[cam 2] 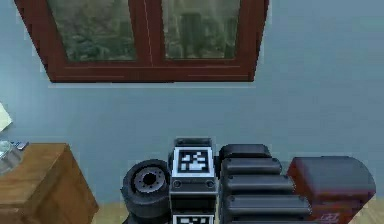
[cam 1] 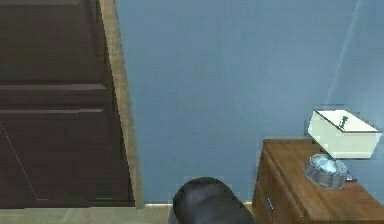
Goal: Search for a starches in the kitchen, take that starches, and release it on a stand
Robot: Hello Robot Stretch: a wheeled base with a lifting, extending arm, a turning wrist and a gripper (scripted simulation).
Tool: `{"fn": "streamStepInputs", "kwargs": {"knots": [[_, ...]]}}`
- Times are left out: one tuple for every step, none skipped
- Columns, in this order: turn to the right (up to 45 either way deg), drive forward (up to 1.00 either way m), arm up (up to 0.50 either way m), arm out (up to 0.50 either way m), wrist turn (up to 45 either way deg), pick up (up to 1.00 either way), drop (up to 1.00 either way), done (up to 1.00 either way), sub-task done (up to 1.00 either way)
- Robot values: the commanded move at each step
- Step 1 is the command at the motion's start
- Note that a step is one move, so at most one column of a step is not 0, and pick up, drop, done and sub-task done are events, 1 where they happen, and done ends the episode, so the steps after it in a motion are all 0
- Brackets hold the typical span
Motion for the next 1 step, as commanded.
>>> {"fn": "streamStepInputs", "kwargs": {"knots": [[-3.0,0.0,0.0,0.0,0.0,0.0,0.0,0.0,0.0]]}}
